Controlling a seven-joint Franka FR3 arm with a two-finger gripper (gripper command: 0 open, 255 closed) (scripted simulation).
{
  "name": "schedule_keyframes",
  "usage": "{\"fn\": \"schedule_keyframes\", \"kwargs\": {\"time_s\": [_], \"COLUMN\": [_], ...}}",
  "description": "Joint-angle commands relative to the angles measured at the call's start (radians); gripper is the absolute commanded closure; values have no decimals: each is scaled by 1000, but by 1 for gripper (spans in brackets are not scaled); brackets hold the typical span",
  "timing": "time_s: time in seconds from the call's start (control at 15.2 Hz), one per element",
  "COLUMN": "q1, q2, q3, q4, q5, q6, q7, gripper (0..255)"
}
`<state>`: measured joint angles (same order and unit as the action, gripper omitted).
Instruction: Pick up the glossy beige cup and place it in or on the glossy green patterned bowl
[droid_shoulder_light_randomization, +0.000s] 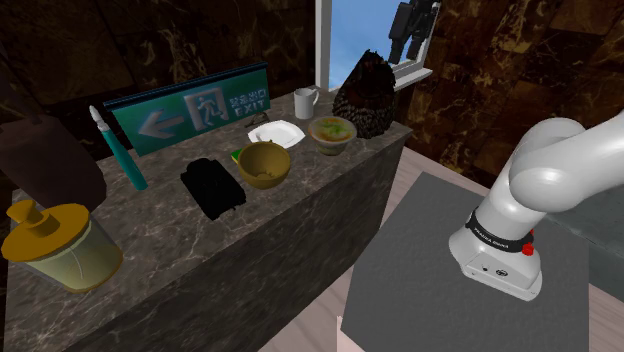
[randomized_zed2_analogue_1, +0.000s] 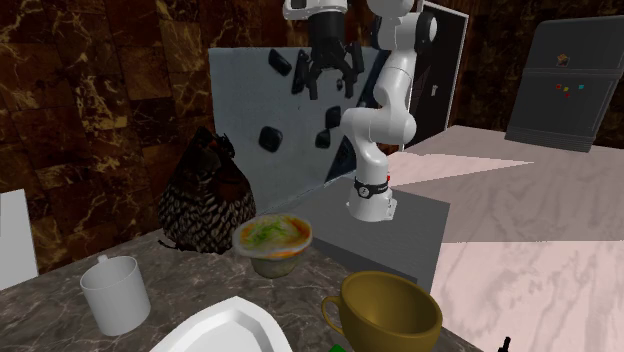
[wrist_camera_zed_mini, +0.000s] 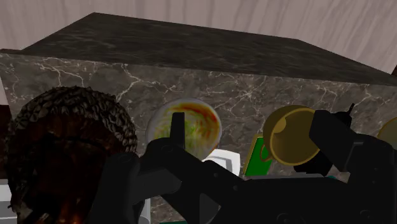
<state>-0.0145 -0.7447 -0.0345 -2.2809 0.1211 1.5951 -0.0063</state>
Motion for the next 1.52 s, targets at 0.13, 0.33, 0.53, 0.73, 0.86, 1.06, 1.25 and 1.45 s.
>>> {"fn": "schedule_keyframes", "kwargs": {"time_s": [0.13, 0.33, 0.53, 0.73, 0.86, 1.06, 1.25, 1.45], "q1": [9, 22, 33, 44, 50, 57, 64, 73], "q2": [40, 110, 189, 277, 339, 439, 543, 652], "q3": [25, 62, 98, 132, 155, 187, 216, 241], "q4": [-16, -31, -33, -23, -9, 21, 62, 115], "q5": [11, 24, 34, 38, 36, 28, 10, -18], "q6": [59, 147, 233, 314, 366, 438, 502, 558], "q7": [17, 42, 67, 94, 113, 144, 179, 218], "gripper": [0, 0, 0, 0, 0, 0, 0, 0]}}
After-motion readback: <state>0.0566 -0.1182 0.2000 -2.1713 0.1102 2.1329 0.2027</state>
